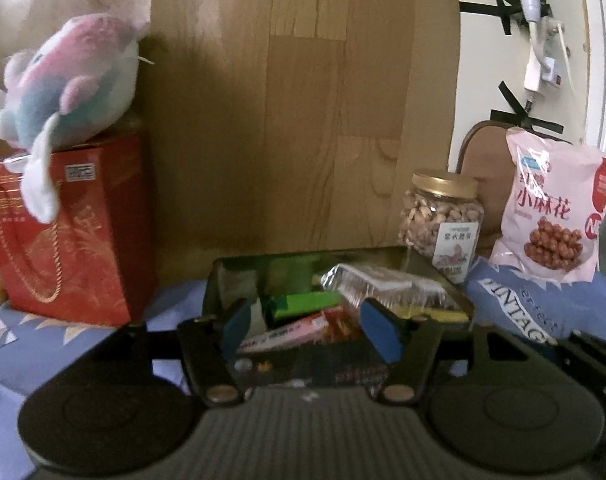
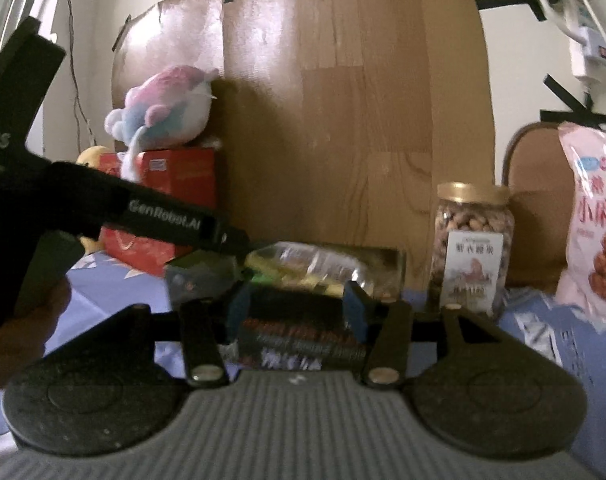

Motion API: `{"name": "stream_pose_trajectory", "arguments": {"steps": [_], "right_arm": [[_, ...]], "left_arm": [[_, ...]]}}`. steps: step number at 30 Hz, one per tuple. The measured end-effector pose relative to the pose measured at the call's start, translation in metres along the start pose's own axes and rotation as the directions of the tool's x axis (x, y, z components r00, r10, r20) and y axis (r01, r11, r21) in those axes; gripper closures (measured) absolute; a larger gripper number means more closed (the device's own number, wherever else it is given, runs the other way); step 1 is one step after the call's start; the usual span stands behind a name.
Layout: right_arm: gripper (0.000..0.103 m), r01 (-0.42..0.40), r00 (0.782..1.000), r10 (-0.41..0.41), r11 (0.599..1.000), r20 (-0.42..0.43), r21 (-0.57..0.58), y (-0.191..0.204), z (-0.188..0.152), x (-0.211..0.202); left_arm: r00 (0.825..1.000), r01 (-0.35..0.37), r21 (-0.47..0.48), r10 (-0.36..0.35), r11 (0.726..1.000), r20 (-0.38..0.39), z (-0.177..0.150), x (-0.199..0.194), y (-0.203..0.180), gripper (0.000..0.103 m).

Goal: Organize snacks
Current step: 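Lift the nut bag into the black box and open the left gripper, then move the left gripper to the green translucent bag and grasp it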

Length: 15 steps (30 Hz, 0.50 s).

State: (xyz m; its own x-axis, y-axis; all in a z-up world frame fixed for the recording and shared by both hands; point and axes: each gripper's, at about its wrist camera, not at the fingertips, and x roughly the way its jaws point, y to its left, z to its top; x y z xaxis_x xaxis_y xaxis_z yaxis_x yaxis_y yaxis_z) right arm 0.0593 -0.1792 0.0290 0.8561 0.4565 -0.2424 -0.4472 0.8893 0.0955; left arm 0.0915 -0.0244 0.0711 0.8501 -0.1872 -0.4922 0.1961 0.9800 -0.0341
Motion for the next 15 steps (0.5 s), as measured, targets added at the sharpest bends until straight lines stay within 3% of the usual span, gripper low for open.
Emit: {"name": "stream_pose_trajectory", "arguments": {"steps": [8, 15], "right_arm": [[0.048, -0.057, 0.991, 0.062, 0.997, -0.115, 0.045, 0.022, -0.026, -0.026], [0.047, -0.089, 0.981, 0.098, 0.994, -0.168, 0.062, 0.037, -0.039, -0.033]], "left_arm": [[1.000, -0.006, 0.000, 0.006, 1.000, -0.018, -0.020, -0.032, 0.001, 0.040], [0.999, -0.020, -0.009, 0.020, 1.000, -0.027, -0.038, -0.052, 0.013, 0.040]]}}
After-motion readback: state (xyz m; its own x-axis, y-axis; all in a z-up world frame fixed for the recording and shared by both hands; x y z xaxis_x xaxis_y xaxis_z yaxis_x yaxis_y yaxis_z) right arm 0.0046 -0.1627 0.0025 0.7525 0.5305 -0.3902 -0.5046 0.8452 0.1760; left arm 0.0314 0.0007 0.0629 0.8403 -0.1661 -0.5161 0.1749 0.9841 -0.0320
